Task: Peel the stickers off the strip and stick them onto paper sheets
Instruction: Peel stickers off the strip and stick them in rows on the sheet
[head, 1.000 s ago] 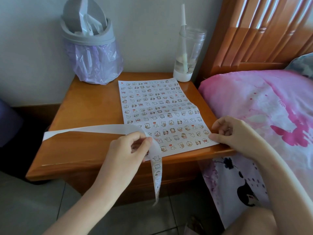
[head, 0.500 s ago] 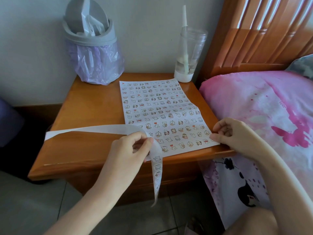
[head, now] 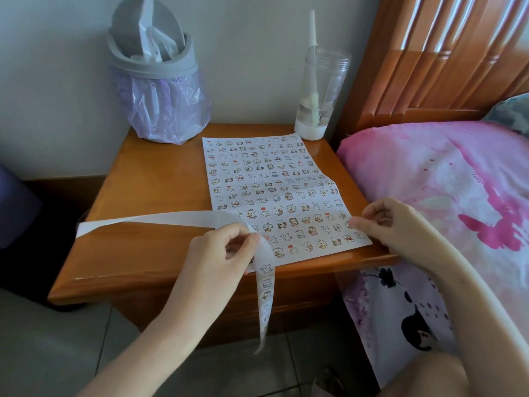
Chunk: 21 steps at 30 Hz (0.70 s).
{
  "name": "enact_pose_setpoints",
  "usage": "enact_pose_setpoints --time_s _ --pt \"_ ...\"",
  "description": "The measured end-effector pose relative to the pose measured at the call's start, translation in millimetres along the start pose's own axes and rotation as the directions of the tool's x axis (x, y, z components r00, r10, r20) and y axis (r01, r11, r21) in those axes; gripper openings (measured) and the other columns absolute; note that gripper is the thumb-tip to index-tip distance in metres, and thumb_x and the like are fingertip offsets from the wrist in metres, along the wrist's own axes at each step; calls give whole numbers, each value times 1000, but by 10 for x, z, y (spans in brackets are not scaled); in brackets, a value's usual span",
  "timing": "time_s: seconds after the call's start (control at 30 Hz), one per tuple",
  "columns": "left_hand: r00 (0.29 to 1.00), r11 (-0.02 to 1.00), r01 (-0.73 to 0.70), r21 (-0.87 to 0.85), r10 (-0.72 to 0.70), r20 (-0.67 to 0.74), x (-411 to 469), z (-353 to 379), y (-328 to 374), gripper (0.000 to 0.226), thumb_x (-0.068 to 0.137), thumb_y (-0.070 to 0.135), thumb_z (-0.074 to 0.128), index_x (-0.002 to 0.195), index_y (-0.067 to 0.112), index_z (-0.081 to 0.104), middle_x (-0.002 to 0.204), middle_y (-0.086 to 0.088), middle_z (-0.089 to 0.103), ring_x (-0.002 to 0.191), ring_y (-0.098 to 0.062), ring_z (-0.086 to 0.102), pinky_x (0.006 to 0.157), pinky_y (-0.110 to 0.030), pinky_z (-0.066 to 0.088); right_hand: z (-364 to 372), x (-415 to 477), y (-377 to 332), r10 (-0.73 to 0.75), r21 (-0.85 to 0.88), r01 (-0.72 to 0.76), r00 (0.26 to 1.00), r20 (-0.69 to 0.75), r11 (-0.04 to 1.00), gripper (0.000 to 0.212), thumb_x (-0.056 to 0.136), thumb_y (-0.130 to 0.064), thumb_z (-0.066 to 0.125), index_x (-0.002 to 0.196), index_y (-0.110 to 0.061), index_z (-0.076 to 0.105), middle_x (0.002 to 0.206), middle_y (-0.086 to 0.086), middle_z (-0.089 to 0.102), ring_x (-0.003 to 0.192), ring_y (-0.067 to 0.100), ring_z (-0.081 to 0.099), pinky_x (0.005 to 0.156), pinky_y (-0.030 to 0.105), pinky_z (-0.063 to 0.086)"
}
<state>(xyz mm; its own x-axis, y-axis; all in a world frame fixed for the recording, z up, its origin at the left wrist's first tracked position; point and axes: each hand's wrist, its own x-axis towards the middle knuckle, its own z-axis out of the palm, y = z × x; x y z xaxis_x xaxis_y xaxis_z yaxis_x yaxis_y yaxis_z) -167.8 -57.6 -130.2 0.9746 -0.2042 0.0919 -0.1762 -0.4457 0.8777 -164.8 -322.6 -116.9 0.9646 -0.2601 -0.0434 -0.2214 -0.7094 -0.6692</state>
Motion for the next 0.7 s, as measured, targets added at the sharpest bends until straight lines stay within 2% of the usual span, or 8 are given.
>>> enact_pose_setpoints --time_s 0.1,0.23,0.33,0.43,0.5,0.6,0.7 --pt "1000 1000 -3 5 3 0 -3 4 -3 11 87 26 57 86 18 65 82 18 62 67 16 61 48 -4 44 9 2 8 -19 -26 19 1000 6 999 26 75 -28 77 89 -21 57 74 -4 55 67 10 51 59 20 38" --pt "1000 1000 -1 -6 1 -1 -14 -2 14 7 88 26 57 83 26 62 81 22 62 66 16 61 47 -3 42 2 38 43 -36 -28 36 999 -23 999 18 80 -18 72 83 -22 56 71 -2 55 65 12 49 60 21 39" --pt "1000 1000 -1 1 1 -2 -10 -9 7 9 88 27 57 79 28 61 81 21 63 69 14 62 48 -3 43 12 50 67 -22 -24 21 999 -37 999 14 83 -28 70 85 -24 56 81 -3 59 73 14 53 61 22 39" --pt "1000 1000 -6 19 6 -5 0 -2 -9 11 88 28 56 85 21 64 83 18 64 70 15 61 48 -3 43 12 36 60 1 -13 -2 1000 -10 1000 33 73 -43 75 91 -23 57 80 -4 59 71 13 54 61 24 40" --pt "1000 1000 -12 21 12 -8 -1 -2 -7 12 88 27 56 87 18 64 78 19 61 67 17 59 47 -3 41 14 22 36 3 -34 -2 1000 23 999 36 70 -38 78 93 -22 55 76 -3 55 67 12 50 61 26 39" --pt "1000 1000 -19 16 19 -9 -3 -5 -1 13 88 26 56 89 17 65 75 20 59 64 17 59 48 -2 42 22 24 15 -19 -51 17 999 -38 999 24 79 -28 73 91 -21 55 77 -1 56 72 14 52 60 21 38" --pt "1000 1000 -14 10 14 -10 -5 -9 -2 14 88 27 56 90 17 66 77 19 60 65 17 59 48 -2 42 59 4 -42 -21 -42 16 994 -110 999 27 77 -42 71 89 -24 54 82 -1 60 74 14 55 62 23 41"
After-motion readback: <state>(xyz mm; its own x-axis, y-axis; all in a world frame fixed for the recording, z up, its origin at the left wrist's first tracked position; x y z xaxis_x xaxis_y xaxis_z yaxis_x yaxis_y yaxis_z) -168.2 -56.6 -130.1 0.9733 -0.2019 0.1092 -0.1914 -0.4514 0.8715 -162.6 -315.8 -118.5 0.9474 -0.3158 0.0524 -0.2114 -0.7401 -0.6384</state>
